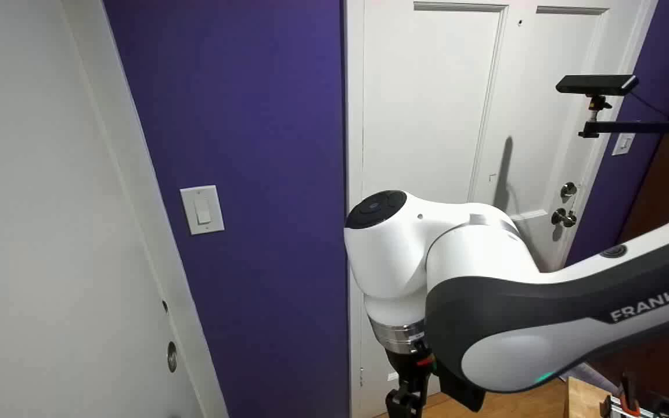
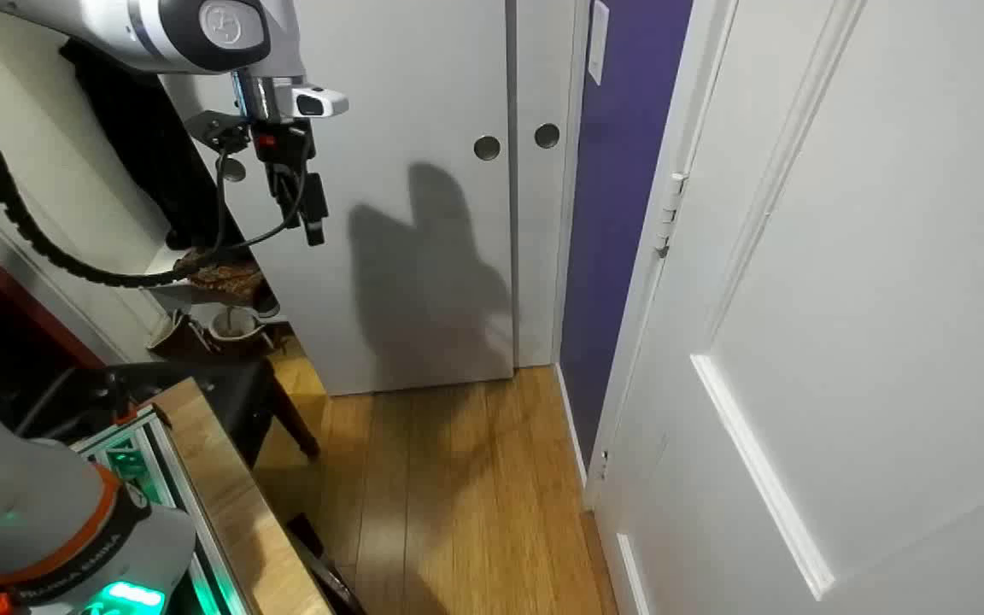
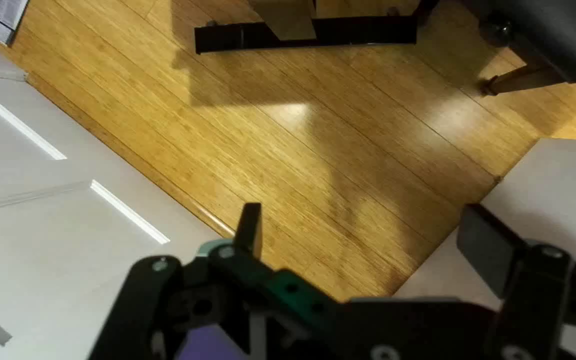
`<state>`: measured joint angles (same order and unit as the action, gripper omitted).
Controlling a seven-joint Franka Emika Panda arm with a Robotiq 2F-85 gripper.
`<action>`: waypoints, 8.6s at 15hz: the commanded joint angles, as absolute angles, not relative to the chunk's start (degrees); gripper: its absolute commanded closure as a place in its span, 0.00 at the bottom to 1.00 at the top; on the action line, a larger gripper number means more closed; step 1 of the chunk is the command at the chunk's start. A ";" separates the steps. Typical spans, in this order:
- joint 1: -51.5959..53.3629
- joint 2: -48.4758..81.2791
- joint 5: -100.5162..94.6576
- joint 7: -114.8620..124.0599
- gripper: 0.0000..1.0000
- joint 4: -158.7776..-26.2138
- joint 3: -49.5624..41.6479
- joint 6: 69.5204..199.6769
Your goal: Turn off the light switch
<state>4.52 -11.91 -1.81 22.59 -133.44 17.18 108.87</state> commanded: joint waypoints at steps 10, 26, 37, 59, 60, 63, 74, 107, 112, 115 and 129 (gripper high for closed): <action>6.15 -11.79 -2.14 22.86 0.00 -133.38 15.62 108.79; 9.01 15.50 -6.19 26.71 0.00 -97.15 8.82 131.95; 14.28 23.90 -14.66 42.80 0.00 -87.68 -0.69 140.09; 25.67 46.79 -24.75 72.67 1.00 -59.87 -25.12 155.22; 25.83 47.78 -24.84 73.65 1.00 -58.71 -26.16 154.97; 26.22 51.29 -24.98 76.40 1.00 -55.05 -29.33 154.95; 27.11 61.37 -24.97 85.38 1.00 -44.09 -41.01 153.31; 16.66 47.92 -15.45 31.76 0.35 -50.63 -15.78 134.33; 15.47 37.89 -15.61 18.11 0.00 -62.81 -13.62 129.62; 15.26 31.99 -15.19 10.88 0.00 -70.04 -11.77 127.52; 6.93 -1.50 -0.32 -0.87 0.00 -105.24 0.49 111.64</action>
